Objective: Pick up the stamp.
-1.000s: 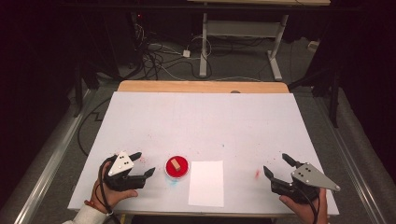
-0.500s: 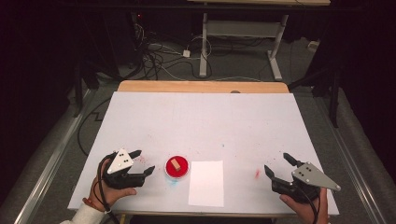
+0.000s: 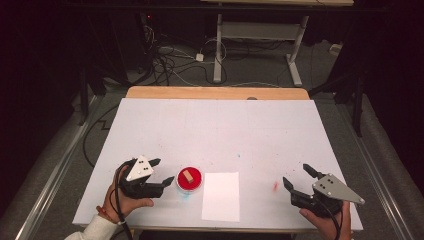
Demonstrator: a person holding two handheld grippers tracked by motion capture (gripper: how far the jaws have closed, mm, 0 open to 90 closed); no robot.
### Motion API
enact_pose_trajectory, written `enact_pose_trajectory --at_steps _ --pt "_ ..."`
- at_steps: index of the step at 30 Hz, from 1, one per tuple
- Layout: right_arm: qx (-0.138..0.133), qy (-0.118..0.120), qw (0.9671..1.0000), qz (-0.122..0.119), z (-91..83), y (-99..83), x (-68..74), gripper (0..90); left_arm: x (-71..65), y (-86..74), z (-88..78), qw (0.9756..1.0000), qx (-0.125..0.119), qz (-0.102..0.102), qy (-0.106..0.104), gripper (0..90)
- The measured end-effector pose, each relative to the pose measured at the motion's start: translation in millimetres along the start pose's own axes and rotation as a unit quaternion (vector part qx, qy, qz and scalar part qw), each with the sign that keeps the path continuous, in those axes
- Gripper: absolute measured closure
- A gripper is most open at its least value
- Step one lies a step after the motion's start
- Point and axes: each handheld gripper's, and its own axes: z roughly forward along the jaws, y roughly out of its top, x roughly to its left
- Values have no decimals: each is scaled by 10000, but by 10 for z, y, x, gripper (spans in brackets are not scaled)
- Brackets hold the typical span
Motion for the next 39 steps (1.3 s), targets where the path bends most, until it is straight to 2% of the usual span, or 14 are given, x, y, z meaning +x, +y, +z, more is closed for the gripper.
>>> enact_pose_trajectory --at_steps 5,12,21,24,27,34,39 --pt "7 -3 10000 -2 9 -3 3 236 -10 28 106 9998 107 -8 -150 247" --pt "51 -3 10000 -76 29 -2 21 179 -110 100 362 9979 465 80 -448 236" --pt "42 -55 9999 -128 32 -1 29 172 -152 168 548 9955 747 202 -549 237" --pt "45 -51 9999 -156 29 -1 29 191 -155 190 611 9948 807 248 -574 269" --pt "2 -50 9997 -219 19 -1 30 222 -146 202 630 9946 806 246 -603 345" --pt "-5 -54 9997 -243 12 1 38 228 -141 229 662 9938 824 302 -677 486" --pt "-17 -49 9997 -240 8 2 38 236 -150 235 677 9930 883 369 -692 517"
